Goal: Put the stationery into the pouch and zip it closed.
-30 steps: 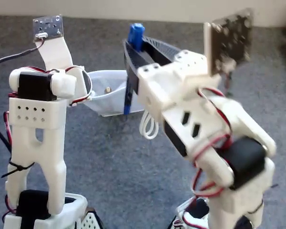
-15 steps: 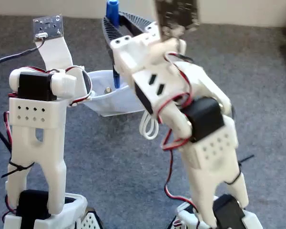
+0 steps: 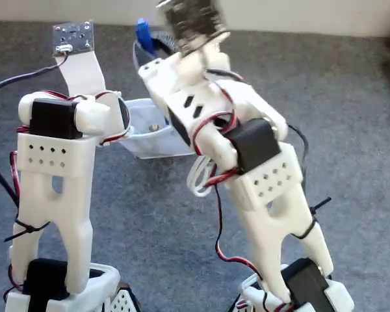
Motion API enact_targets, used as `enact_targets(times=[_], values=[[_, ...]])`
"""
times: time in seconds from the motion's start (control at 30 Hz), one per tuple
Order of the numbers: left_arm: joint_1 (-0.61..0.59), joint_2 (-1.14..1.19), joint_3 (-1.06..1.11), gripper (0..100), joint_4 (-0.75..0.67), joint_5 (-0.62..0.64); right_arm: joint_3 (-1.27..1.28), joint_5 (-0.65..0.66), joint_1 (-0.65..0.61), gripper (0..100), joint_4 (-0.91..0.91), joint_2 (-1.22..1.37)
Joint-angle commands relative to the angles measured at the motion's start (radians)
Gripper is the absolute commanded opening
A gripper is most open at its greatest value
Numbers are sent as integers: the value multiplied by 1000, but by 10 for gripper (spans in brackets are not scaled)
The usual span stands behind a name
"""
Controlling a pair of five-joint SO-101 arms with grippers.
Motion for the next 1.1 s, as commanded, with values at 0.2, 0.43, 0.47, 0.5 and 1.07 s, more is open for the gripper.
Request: enact_targets(times=[0.2, 0.43, 0.47, 0.5, 1.07], values=[[-21, 35, 16, 6, -8, -6, 200, 58, -5, 4, -30, -209], [-21, 35, 16, 6, -9, -6, 329, 58, -2, 87, -28, -312], [-21, 35, 16, 6, -9, -6, 344, 58, -2, 119, -28, -323], [-21, 36, 16, 6, -9, -6, 360, 58, -2, 150, -28, -331], [-21, 33, 73, 6, -66, -6, 383, 51, -1, 177, 73, -452]])
